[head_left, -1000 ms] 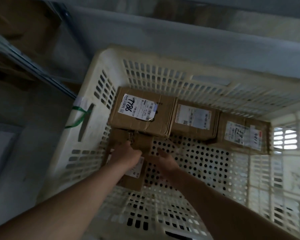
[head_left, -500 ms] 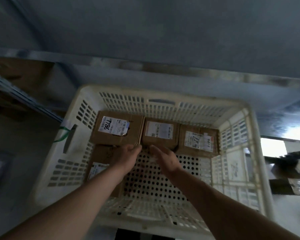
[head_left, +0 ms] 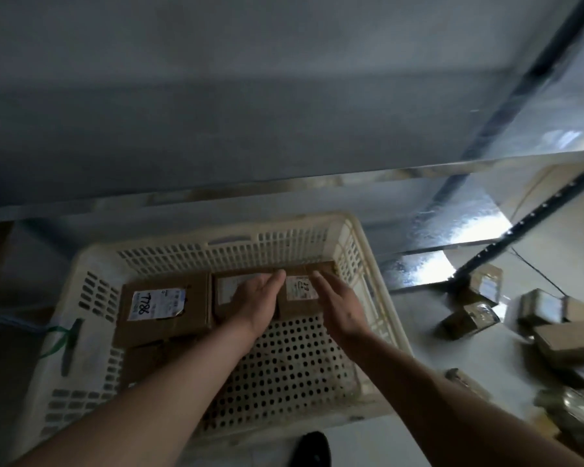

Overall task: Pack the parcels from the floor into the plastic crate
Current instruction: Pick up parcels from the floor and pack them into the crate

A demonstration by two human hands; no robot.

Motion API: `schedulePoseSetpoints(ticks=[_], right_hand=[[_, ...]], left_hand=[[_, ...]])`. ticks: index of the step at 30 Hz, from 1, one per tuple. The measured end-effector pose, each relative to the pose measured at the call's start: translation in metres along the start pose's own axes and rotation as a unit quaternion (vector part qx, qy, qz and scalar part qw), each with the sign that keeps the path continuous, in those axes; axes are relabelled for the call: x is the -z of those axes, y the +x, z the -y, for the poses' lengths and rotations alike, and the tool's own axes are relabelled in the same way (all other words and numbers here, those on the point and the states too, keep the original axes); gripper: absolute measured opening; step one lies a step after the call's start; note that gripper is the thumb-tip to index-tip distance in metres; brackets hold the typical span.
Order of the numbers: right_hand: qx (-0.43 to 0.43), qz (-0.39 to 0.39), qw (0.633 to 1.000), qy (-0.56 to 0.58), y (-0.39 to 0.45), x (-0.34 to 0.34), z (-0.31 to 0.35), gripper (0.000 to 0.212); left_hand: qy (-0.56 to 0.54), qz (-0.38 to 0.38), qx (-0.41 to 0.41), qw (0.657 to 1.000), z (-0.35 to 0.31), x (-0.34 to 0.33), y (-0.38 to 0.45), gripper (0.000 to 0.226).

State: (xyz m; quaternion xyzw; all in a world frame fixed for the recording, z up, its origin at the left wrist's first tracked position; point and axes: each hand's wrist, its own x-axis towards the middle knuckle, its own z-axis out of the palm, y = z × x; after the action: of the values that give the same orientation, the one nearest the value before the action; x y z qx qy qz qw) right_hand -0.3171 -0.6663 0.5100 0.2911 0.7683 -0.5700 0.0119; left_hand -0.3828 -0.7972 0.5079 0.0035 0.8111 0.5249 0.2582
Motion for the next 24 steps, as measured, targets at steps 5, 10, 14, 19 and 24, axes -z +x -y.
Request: schedulePoseSetpoints(ticks=[5, 10, 14, 19, 24], right_hand=[[0.003, -0.068, 0.995, 0.072, -0.034, 0.042, -0.012, 0.081], [-0.03, -0.118, 0.989, 0.084, -0.063, 0.085, -0.04, 0.071], [-0.049, -0.157, 0.981, 0.103, -0.085, 0.128, -0.067, 0.078], [-0.052, -0.212, 0.966, 0.135, -0.111, 0.196, -0.105, 0.071], [-0.069, -0.253, 0.955, 0.136, -0.129, 0.28, -0.158, 0.072]], left_hand=[[0.008, 0.057, -0.051, 0.997, -0.032, -0.038, -0.027, 0.034], [-0.004, 0.1, -0.086, 0.991, -0.047, -0.091, -0.045, 0.043], [0.02, 0.121, -0.092, 0.988, -0.055, -0.14, -0.062, 0.045], [0.059, 0.148, -0.103, 0.982, -0.071, -0.215, -0.087, 0.029], [0.091, 0.158, -0.118, 0.976, -0.091, -0.307, -0.112, 0.03]])
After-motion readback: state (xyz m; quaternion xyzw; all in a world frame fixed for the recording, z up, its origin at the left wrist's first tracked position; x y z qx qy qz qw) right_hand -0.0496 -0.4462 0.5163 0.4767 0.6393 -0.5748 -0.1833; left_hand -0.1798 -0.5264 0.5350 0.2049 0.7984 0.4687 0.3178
